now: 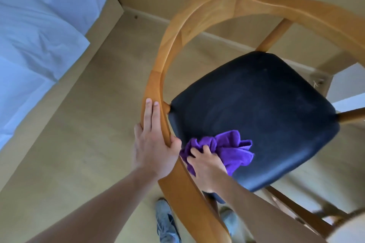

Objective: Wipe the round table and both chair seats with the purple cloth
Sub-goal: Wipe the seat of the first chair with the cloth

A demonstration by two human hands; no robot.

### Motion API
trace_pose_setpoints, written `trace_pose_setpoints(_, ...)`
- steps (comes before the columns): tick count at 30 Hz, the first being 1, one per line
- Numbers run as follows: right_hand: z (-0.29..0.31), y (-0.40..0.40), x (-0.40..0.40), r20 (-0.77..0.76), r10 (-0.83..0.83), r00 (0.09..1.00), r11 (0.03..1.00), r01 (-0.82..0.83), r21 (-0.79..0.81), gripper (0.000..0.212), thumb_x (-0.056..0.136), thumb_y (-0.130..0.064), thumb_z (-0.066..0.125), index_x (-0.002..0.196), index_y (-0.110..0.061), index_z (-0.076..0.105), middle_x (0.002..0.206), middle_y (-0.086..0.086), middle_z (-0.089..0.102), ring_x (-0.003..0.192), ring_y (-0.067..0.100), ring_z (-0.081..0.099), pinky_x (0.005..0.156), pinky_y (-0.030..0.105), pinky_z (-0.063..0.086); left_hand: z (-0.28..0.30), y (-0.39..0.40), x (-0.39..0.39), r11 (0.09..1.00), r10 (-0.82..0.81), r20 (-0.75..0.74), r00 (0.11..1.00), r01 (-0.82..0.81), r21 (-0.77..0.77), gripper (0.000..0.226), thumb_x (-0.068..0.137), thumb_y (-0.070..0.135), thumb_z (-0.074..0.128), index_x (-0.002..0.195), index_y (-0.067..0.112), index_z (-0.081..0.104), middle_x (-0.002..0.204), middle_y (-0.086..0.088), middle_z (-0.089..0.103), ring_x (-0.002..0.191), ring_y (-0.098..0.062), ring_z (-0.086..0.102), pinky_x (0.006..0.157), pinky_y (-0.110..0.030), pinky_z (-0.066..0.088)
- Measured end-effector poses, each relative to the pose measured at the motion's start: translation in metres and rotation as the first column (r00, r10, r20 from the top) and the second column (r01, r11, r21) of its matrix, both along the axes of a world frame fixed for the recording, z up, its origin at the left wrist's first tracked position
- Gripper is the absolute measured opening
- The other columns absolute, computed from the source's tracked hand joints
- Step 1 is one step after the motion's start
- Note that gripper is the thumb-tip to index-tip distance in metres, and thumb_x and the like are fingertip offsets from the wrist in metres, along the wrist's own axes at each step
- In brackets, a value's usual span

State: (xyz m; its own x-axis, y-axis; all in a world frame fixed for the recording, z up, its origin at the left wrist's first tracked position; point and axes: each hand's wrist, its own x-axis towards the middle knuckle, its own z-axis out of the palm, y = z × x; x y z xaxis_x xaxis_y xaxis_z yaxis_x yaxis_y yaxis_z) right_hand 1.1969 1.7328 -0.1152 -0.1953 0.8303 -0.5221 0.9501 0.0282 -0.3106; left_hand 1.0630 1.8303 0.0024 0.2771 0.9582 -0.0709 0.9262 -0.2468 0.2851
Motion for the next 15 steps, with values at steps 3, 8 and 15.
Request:
trace_pose_setpoints(3,0.009,-0.039,0.024,-0.051,0.201,0.978,0.971,-0.206,-0.126,0.026,0.087,-0.031,0.058,0.111,-0.024,0.065,0.118,-0.009,0.047,0.114,0.032,0.040,0.078,0.042,0.048,-0.002,0.001,0.000,1.000,-0.002,-0.002,1.000,0.002,0.015,0.093,0.080,0.055,0.038,0.163,0.029,0.004,0.170,0.011,0.005,0.108,-0.023,0.050,0.074,-0.031,0.039)
trace_pose_setpoints(8,0.036,-0.035,0.052,-0.265,-0.077,0.961,0.976,0.018,-0.215,0.012,0.085,-0.022,0.052,0.090,-0.025,0.062,0.101,-0.013,0.049,0.107,0.021,0.045,0.083,0.042,0.051,-0.001,0.000,-0.001,1.000,0.001,0.007,1.000,-0.001,0.009,0.092,0.081,0.057,0.036,0.162,0.030,0.003,0.170,0.014,0.004,0.107,-0.022,0.048,0.075,-0.031,0.039)
trace_pose_setpoints(15,0.020,0.005,0.002,-0.207,0.149,0.967,0.988,-0.137,0.069,0.031,0.093,-0.030,0.060,0.124,-0.026,0.062,0.130,-0.008,0.045,0.120,0.023,0.035,0.099,0.041,0.039,-0.001,0.002,0.003,0.999,0.009,-0.009,1.000,-0.008,0.038,0.091,0.080,0.058,0.032,0.162,0.029,0.005,0.169,0.014,0.006,0.110,-0.025,0.050,0.077,-0.032,0.039)
